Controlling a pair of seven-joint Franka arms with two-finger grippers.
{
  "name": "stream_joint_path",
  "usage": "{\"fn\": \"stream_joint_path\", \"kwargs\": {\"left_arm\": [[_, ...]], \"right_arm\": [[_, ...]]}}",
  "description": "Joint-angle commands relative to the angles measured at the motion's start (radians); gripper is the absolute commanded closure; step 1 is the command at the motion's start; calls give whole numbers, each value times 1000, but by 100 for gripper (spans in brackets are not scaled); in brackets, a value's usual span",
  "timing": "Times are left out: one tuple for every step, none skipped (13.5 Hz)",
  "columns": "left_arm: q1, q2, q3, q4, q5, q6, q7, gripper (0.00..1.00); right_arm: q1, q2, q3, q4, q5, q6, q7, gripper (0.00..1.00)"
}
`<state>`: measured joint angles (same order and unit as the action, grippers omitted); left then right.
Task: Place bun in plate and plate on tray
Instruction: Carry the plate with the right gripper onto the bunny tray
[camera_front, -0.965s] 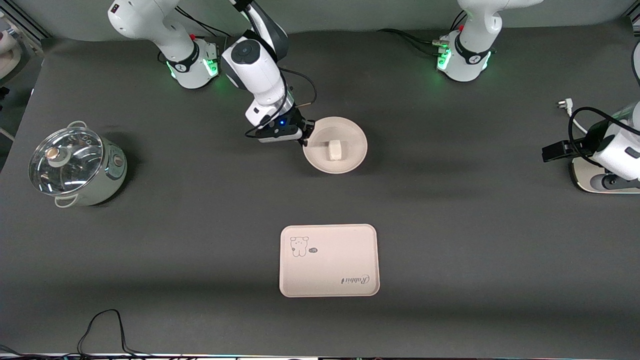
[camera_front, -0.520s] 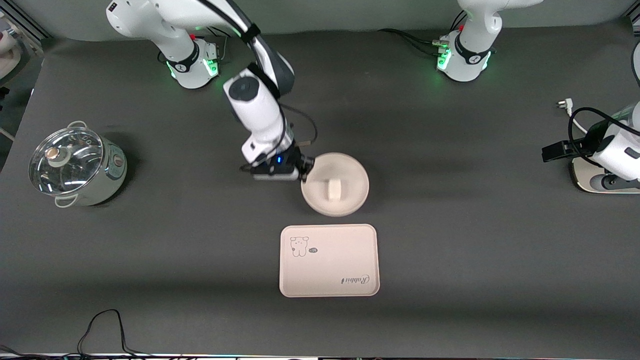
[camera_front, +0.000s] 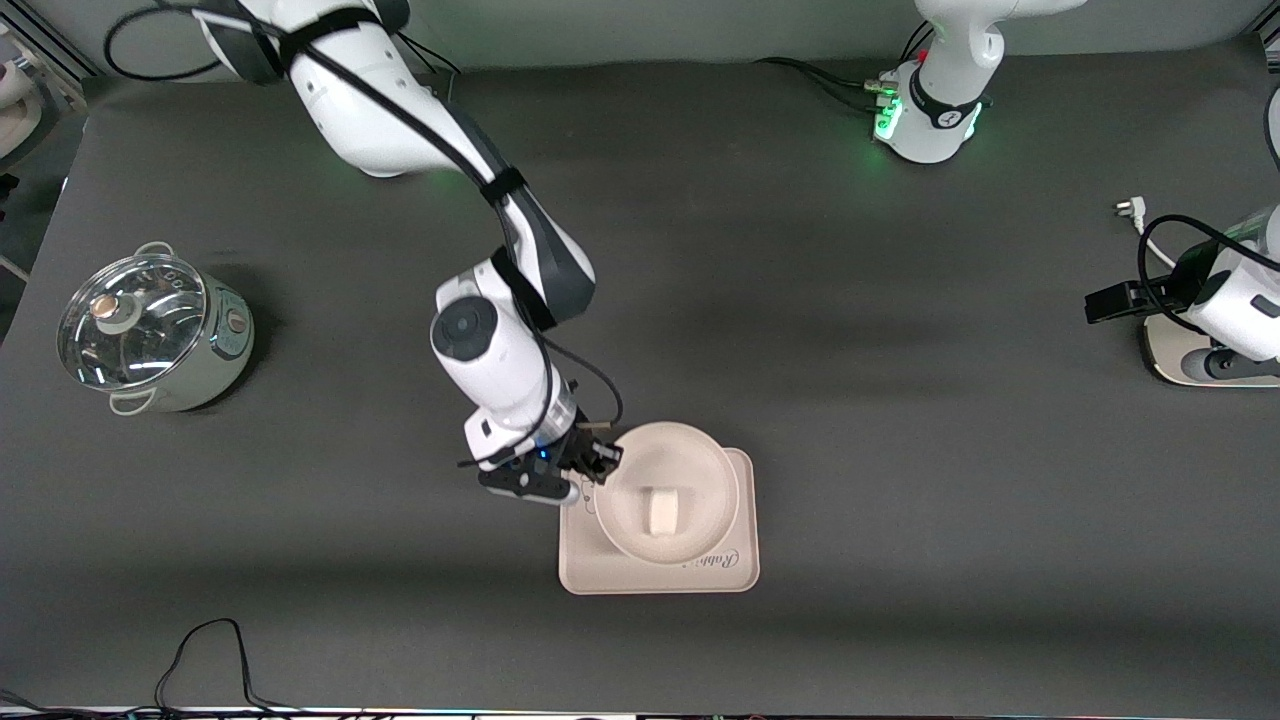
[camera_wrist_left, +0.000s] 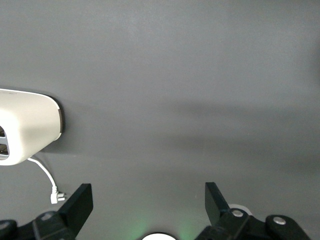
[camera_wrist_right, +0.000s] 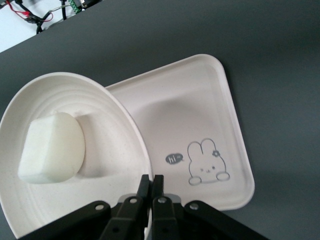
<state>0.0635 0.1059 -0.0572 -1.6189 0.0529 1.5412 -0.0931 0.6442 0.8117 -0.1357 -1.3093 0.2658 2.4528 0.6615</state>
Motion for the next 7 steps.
{"fn": "stream_joint_path", "kwargs": {"left_arm": [[9,-11,-6,-7,-2,-12,23,0],[9,-11,-6,-7,-2,-12,23,0],[9,-11,-6,-7,-2,-12,23,0],[10,-11,-6,-7,-2,-12,23,0],[10,-11,-6,-7,-2,-12,23,0],[15,-9,-6,-7,-2,-12,23,0],[21,-9,-6,-7,-2,-12,24,0]], "right_arm": [[-23,131,8,137,35,24,-20,100],[-23,154,10,137,35,63,-20,100],[-23,179,10,137,35,92,-20,100],[-23,200,11,137,35,122,-19,100],[-23,214,13,134,38,149,-17,100],[-21,221,18,130,41,162,-17,100],[-21,222,21,128,43,164,-19,100]]}}
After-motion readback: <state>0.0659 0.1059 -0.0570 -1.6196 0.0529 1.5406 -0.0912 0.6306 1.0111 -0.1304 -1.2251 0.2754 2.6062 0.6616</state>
